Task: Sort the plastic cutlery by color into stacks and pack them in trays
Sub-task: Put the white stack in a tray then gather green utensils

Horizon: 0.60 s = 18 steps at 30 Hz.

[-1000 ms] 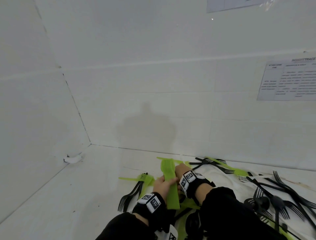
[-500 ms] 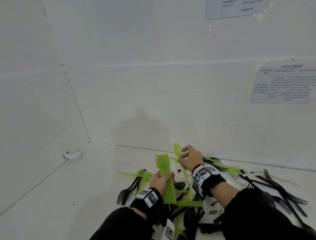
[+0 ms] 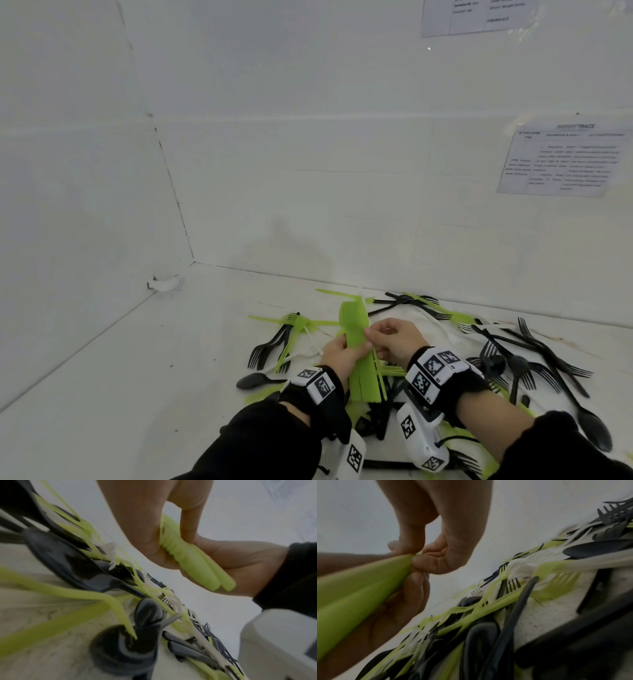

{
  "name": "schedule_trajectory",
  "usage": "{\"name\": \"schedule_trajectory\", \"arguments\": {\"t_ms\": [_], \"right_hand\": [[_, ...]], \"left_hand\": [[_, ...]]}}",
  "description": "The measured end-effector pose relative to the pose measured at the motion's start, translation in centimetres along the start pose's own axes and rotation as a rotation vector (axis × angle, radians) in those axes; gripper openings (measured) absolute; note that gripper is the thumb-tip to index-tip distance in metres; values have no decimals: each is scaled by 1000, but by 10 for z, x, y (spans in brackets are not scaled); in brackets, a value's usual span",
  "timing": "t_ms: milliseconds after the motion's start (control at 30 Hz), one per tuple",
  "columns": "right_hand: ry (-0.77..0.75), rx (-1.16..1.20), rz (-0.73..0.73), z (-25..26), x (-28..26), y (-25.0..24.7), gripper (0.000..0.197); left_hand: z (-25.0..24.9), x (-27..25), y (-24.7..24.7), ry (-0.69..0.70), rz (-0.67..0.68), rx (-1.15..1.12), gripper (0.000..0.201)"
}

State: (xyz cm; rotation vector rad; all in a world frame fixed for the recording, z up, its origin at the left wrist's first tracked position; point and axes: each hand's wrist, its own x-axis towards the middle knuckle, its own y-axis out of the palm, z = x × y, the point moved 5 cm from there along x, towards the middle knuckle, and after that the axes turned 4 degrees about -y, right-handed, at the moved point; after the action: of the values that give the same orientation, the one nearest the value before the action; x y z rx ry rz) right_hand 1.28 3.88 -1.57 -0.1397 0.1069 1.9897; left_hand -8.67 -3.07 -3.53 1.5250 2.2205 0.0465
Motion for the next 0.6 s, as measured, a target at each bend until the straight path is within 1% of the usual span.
{"name": "schedule_trajectory", "arguments": {"t_ms": [167,267,333,400,500,533,600], "right_hand": [[-12,40,-10,-3,-17,1,14],[-29,-20,-50,-4,-28,-2,16],[-48,-74,-87,-6,-36,-6,17],[-52,-135,-88,-5,-44,-10,18],[-41,-161,-55,1,-57,-17,8],[-41,-171,-44,4,-62,-20,8],[-41,-209,-24,7,-73,-25,21]], "left_hand": [[4,-10,-3,6,12,43,14],[8,-16,-1,-9,56,53,12],[12,-19,3,-15,89,62,16],[15,-20,7,-7,95,101,15],[16,-22,17,3,129,145,9],[16,-24,22,3,145,162,9],[15,-27,31,-4,180,165,13]]}}
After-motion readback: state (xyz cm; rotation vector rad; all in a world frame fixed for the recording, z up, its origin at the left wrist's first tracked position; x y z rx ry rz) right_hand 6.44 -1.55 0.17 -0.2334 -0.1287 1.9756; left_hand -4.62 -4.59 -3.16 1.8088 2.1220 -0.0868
